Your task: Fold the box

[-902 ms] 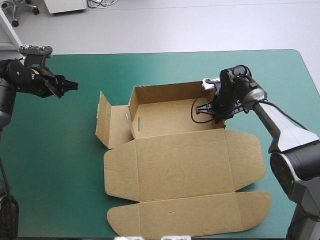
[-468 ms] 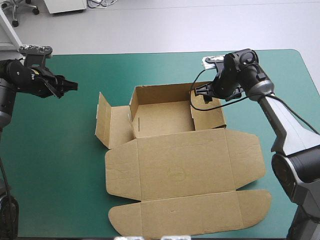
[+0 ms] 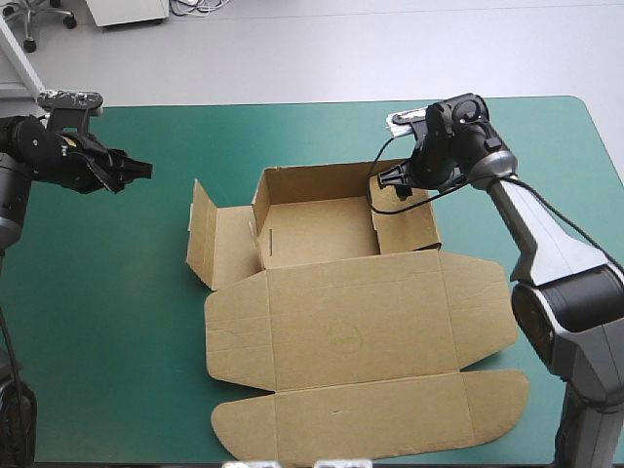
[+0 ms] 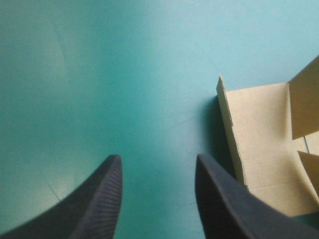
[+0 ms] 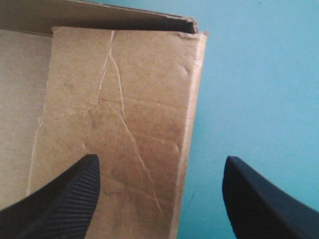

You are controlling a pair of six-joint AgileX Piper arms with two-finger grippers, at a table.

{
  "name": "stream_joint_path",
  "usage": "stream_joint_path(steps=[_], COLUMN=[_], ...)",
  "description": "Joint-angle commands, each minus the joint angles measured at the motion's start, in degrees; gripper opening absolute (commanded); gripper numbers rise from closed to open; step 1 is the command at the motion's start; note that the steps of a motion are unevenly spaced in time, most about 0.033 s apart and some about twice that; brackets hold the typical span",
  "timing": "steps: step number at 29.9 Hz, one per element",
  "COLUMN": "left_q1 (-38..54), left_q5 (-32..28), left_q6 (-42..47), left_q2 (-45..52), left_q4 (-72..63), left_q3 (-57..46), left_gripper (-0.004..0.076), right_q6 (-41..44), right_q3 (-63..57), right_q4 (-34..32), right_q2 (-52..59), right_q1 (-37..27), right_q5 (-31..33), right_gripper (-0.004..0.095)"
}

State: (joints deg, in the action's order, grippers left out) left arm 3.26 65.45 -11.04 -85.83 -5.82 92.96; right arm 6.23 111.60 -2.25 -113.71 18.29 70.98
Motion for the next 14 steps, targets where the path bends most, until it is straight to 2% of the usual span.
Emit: stream_joint_path(steps=[1, 6, 8, 11, 14], left_q1=[-0.03, -0.03, -0.03, -0.03, -0.03], left_q5=[-1.73, -1.38, -1.38, -1.26, -1.36], left_q6=[0.61, 0.61, 0.61, 0.61, 0.71], left_q2=[1.90, 1.90, 1.90, 1.90, 1.90], left_q4=[-1.14, -1.14, -1.14, -1.14, -1.14], left_q3=[1.45, 1.45, 1.45, 1.45, 1.45], left_gripper=[0.0335, 0.0335, 0.0335, 0.0335, 0.0335], right_q6=[-0.71, -0.80, -0.80, -0.80, -0.80], right_q3=[1.84, 1.73, 1.73, 1.73, 1.73], right_q4=[-1.01, 1.34, 2.25, 4.20, 4.33], right_q2=[0.92, -1.37, -2.37, -2.97, -3.30], right_q1=[-0.28, -0.28, -0.28, -0.28, -0.28], right_q5=[0.33, 0.33, 0.33, 0.33, 0.00], right_gripper=[0.0655, 0.0639, 0.0582, 0.0386, 0.0114])
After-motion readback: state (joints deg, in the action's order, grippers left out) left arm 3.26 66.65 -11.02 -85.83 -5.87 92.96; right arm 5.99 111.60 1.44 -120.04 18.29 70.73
